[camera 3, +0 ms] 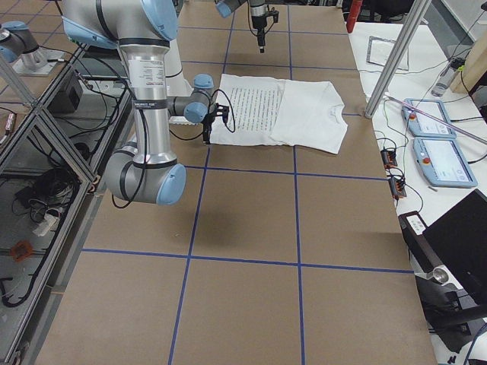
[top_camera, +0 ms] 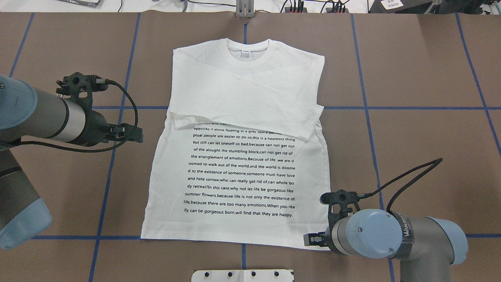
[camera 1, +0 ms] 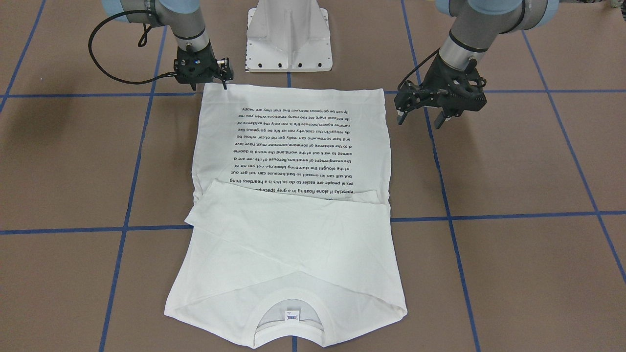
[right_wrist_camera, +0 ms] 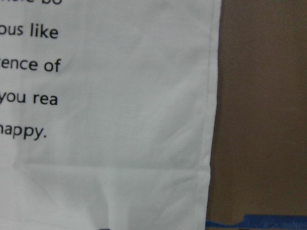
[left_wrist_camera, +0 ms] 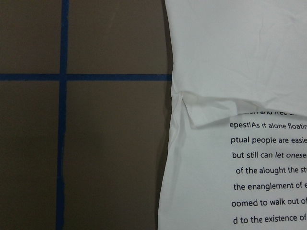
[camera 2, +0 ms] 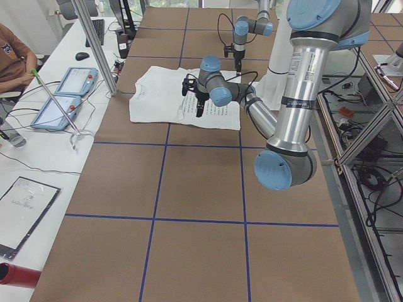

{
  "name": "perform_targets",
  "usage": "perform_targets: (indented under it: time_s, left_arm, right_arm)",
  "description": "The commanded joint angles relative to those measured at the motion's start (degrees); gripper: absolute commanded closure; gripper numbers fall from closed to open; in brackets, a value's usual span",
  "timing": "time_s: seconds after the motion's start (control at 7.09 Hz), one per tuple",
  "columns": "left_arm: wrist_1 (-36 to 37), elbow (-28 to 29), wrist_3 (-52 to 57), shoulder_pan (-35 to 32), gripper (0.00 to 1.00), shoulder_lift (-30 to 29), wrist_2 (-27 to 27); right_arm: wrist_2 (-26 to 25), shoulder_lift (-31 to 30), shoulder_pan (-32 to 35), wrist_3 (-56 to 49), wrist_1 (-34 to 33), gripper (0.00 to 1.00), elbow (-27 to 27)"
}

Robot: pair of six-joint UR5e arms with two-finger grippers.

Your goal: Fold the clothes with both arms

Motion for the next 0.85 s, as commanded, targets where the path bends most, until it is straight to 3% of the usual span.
perform_targets:
  time_s: [0.0,0.7]
  left_arm:
    - [0.0,0.0,0.0,0.0,0.00,-0.3,0.0]
    - [0.1,-0.3,0.1,0.0,0.00,-0.3,0.0]
  right_arm:
    - [0.0,0.7,0.3,0.0,0.0,0.19,-0.7]
    - [0.7,0.6,1.1,0.0,-0.1,0.34,-0.4]
